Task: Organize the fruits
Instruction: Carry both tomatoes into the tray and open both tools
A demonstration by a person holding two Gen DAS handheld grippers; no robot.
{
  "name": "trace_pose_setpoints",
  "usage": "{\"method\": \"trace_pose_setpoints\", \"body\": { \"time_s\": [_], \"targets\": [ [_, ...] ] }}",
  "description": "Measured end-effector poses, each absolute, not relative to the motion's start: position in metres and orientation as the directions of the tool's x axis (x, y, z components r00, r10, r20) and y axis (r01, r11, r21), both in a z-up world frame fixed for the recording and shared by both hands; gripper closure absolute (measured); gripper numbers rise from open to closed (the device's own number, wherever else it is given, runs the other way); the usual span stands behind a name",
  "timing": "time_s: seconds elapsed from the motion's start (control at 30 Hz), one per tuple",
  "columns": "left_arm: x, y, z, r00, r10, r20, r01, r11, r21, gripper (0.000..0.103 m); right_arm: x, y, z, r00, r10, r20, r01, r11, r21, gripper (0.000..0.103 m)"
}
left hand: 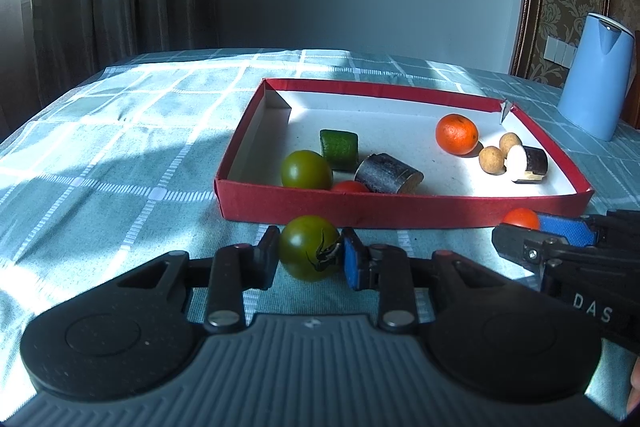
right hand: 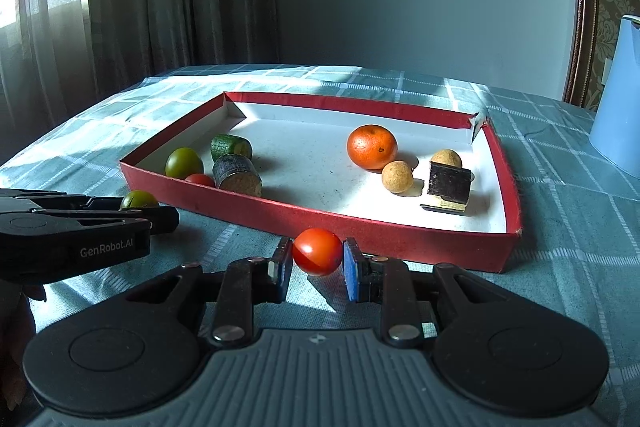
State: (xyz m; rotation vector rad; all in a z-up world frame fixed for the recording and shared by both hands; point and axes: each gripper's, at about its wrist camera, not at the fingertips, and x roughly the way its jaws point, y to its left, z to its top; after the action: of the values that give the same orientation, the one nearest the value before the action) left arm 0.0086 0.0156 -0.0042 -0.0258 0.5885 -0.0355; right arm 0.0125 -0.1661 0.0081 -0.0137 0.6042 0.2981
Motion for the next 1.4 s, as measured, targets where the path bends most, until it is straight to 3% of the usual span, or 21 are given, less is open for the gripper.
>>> {"method": "trace_pose_setpoints", "body": {
  "time_s": [0.33,0.8,1.4],
  "targets": [
    [0.01,0.011,0.025,0.866,-0.05,-0.497,0.051,0.999,-0.011,0.074,0.017,-0.176,0.037,0.837,0.274,-0.474,-0.286,0.957,0.047,0.077],
    [0.11,-0.012,0.026,0.843,-0.006,-0.538,0.018,1.0,0.016,0.074,0.092,-0.172,0.014,0.77,0.256,-0.585,-0.262,0.962,0.076,0.077],
    [0.162,-0.022,0.001,0.799,0.025,-0.601,0.013,0.998,0.06,0.073,0.123,-0.171,0.0,0.739,0.242,-0.628,-0.227,0.968,0.106,0.077]
  ]
}}
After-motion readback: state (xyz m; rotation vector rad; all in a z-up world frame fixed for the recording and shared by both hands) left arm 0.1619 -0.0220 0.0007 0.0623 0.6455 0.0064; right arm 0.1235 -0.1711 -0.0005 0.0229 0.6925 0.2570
